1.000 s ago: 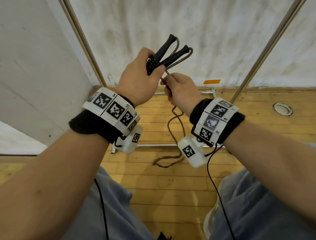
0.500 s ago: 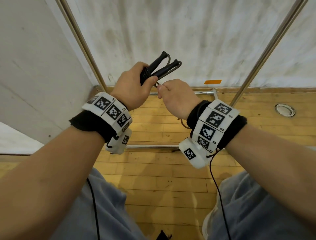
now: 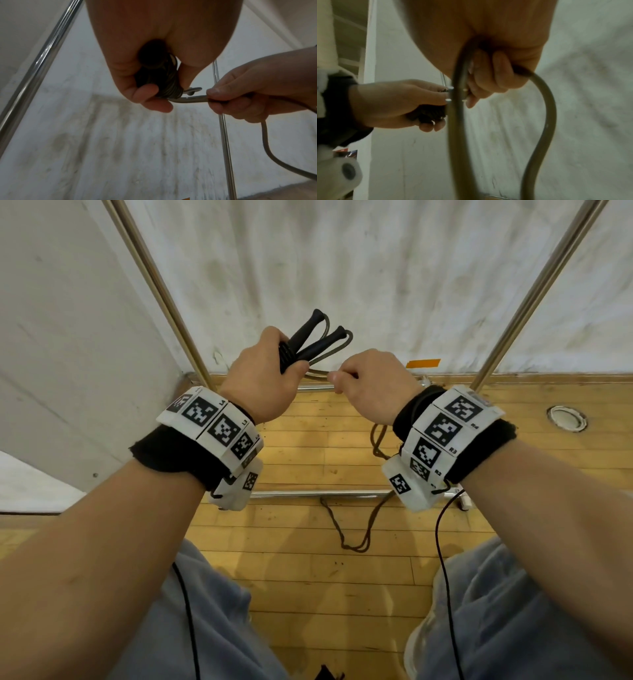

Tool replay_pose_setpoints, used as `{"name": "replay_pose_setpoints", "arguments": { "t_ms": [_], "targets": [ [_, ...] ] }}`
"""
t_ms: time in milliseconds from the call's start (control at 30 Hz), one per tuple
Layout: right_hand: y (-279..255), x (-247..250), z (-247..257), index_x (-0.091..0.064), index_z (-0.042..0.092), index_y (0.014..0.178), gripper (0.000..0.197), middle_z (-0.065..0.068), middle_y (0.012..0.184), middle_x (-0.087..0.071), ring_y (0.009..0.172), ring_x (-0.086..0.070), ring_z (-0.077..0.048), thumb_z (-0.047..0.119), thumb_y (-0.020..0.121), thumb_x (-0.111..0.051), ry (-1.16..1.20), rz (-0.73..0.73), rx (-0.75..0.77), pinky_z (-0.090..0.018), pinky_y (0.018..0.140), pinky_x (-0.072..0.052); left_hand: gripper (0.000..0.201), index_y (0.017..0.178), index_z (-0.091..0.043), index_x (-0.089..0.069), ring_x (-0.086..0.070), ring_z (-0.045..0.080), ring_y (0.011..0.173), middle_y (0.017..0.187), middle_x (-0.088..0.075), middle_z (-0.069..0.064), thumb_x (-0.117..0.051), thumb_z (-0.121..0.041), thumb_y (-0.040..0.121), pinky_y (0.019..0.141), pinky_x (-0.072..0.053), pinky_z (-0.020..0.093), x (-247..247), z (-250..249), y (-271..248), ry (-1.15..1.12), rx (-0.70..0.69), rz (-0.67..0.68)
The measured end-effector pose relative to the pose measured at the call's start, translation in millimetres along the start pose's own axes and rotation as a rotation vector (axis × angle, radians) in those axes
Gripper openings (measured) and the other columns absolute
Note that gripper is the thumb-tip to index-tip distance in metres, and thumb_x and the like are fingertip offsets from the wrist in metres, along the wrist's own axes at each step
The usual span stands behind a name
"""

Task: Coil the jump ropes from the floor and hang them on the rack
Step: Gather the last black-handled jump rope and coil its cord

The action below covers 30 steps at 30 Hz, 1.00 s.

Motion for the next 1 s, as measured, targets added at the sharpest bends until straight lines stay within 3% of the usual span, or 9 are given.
{"name": "replay_pose_setpoints", "arguments": {
  "t_ms": [133,267,333,467,600,733,867,1000],
  "targets": [
    [4,6,-8,-0.059,0.008,0.07,0.044,0.0,0.058,-0.048,0.055,-0.046,-0.017,0.039,0.097,-0.043,-0.078,0.031,-0.041,-0.026,0.05,-0.031,0.03,0.116,-0.014,-0.051,-0.057,0.02,0.086,0.097,-0.059,0.001,-0.051,-0.036,0.096,0.07,-0.041,0.03,1,2,4,-0.036,0.016,0.036],
    [3,6,-2,-0.064,0.004,0.083,0.044,0.0,0.059,-0.048,0.055,-0.046,-0.014,0.038,0.099,-0.041,-0.03,0.052,-0.008,-0.025,0.051,-0.032,0.02,0.103,-0.017,-0.047,-0.054,0.018,0.076,0.088,-0.056,-0.001,-0.05,-0.035,0.095,0.06,-0.037,0.028,4,5,7,-0.051,0.017,-0.035],
    [0,-3,7,-0.065,0.005,0.086,0.04,0.001,0.064,-0.051,0.057,-0.047,-0.012,0.034,0.099,-0.04,-0.022,0.103,0.048,-0.024,0.052,-0.032,0.022,0.106,-0.016,-0.047,-0.054,0.02,0.078,0.087,-0.054,-0.002,-0.05,-0.035,0.095,0.064,-0.038,0.03,3,6,6,0.008,0.032,-0.062],
    [-3,-10,15,-0.061,0.01,0.083,0.034,-0.002,0.075,-0.055,0.062,-0.049,-0.013,0.031,0.099,-0.039,-0.078,0.139,0.107,-0.023,0.053,-0.035,0.034,0.124,-0.015,-0.044,-0.055,0.023,0.083,0.102,-0.06,0.005,-0.051,-0.03,0.095,0.069,-0.041,0.033,-3,5,4,0.124,0.027,-0.039],
    [-5,-7,12,-0.057,0.013,0.078,0.032,0.002,0.067,-0.051,0.058,-0.045,-0.01,0.031,0.098,-0.042,-0.111,0.095,0.133,-0.023,0.051,-0.029,0.027,0.116,-0.014,-0.042,-0.056,0.028,0.083,0.104,-0.062,0.009,-0.051,-0.028,0.096,0.069,-0.046,0.038,-12,6,4,0.325,-0.004,0.06],
    [-3,0,3,-0.057,0.018,0.076,0.029,0.004,0.068,-0.051,0.06,-0.045,-0.01,0.03,0.098,-0.043,-0.12,0.009,0.107,-0.024,0.053,-0.03,0.02,0.109,-0.021,-0.042,-0.057,0.024,0.076,0.09,-0.059,0.003,-0.048,-0.034,0.095,0.066,-0.049,0.037,-20,5,-1,0.412,-0.038,0.242],
    [1,5,-4,-0.068,0.011,0.09,0.03,-0.004,0.082,-0.063,0.071,-0.054,-0.018,0.032,0.096,-0.046,-0.07,-0.105,0.083,-0.026,0.06,-0.035,0.025,0.098,-0.031,-0.045,-0.053,0.012,0.066,0.076,-0.055,-0.009,-0.054,-0.048,0.083,0.055,-0.04,0.027,-19,-6,-6,0.382,-0.145,0.26],
    [4,10,-9,-0.07,0.01,0.081,0.031,-0.008,0.075,-0.065,0.06,-0.053,-0.016,0.034,0.092,-0.055,0.002,-0.103,0.056,-0.023,0.053,-0.038,0.033,0.099,-0.032,-0.057,-0.056,0.011,0.071,0.077,-0.06,-0.011,-0.054,-0.06,0.083,0.064,-0.049,0.032,-22,-11,-9,0.404,-0.192,0.279]
  ]
}}
Point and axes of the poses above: each hand's wrist, its own y-axis towards the middle knuckle, its own x-axis out of the back of the hand, z = x × y, the point moved 2 cm from there along y, towards the middle knuckle
